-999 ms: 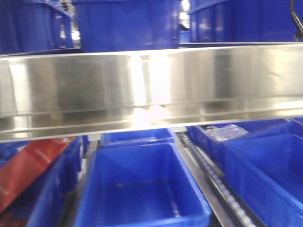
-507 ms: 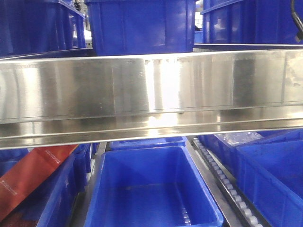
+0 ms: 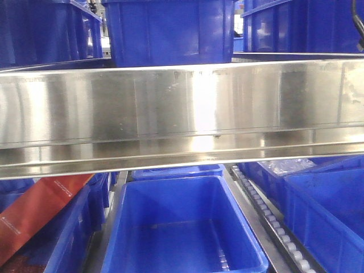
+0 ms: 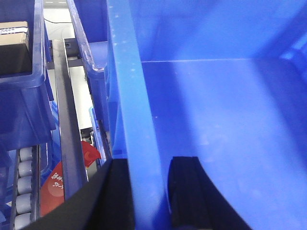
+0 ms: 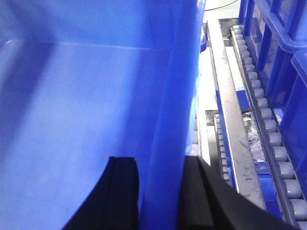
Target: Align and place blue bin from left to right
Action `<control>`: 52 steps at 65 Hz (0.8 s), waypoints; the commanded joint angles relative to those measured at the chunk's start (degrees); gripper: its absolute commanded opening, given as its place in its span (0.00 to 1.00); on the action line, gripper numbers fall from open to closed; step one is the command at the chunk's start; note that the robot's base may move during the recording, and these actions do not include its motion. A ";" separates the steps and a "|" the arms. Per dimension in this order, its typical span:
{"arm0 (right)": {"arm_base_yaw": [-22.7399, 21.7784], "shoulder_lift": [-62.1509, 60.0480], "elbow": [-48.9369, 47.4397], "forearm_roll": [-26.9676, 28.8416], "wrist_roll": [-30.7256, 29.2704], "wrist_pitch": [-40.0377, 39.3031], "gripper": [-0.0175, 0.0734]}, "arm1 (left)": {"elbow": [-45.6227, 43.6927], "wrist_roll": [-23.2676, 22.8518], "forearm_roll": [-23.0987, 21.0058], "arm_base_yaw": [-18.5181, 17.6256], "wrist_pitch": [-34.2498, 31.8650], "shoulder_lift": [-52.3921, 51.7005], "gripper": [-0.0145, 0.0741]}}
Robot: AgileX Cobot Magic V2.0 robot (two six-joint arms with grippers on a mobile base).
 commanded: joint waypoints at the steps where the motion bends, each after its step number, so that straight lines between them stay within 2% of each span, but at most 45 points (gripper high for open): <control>1: 0.23 -1.35 -0.87 1.44 -0.92 -6.02 0.13 | -1.04 0.68 -1.35 -0.28 -5.02 -1.36 0.04; 34: 0.23 -1.35 -0.87 1.44 -1.02 -5.48 0.13 | -1.04 0.68 -1.65 -0.28 -4.61 -1.42 0.04; 44: -1.45 -1.34 -0.87 1.44 -1.92 -1.45 0.13 | -1.04 0.68 -4.71 -0.53 -0.21 -1.21 0.04; 52: -3.75 -1.23 -0.87 1.44 -3.43 -1.20 0.13 | -1.04 0.68 -5.02 -2.70 2.63 -0.61 0.04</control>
